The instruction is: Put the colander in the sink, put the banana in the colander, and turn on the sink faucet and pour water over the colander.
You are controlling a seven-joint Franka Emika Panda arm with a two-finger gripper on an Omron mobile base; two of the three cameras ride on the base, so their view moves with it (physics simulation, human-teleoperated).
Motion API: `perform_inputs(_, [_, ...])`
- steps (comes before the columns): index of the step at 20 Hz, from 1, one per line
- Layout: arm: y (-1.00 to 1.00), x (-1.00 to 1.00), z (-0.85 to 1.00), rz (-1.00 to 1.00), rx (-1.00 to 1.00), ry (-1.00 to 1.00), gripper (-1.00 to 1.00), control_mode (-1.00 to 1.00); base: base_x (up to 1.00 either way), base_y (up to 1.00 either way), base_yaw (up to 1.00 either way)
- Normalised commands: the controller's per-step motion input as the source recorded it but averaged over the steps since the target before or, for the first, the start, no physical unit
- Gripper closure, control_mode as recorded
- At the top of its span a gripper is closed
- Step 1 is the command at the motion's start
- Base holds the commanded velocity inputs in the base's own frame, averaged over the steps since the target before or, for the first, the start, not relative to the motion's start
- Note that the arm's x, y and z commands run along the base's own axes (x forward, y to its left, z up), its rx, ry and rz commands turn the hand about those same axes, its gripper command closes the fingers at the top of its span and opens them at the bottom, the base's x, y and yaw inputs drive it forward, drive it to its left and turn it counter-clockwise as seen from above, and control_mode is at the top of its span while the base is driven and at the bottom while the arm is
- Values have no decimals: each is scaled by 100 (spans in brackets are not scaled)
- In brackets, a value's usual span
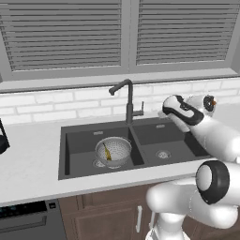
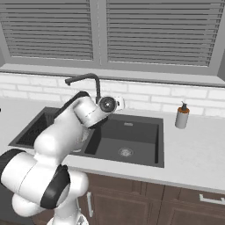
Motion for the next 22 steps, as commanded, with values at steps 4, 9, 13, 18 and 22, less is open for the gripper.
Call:
perform_inputs(4, [-2, 47, 0, 0, 8, -14, -100, -100, 0, 0, 0])
perform_inputs(9, [0, 38, -7, -6, 2, -9, -100, -100, 0, 0, 0])
perform_inputs(13, [0, 33, -17, -5, 3, -11, -100, -100, 0, 0, 0])
perform_inputs(18, [0, 38, -12, -2, 2, -6, -100, -100, 0, 0, 0])
perform_inputs(22, [0, 29, -13, 0, 1, -3, -100, -100, 0, 0, 0])
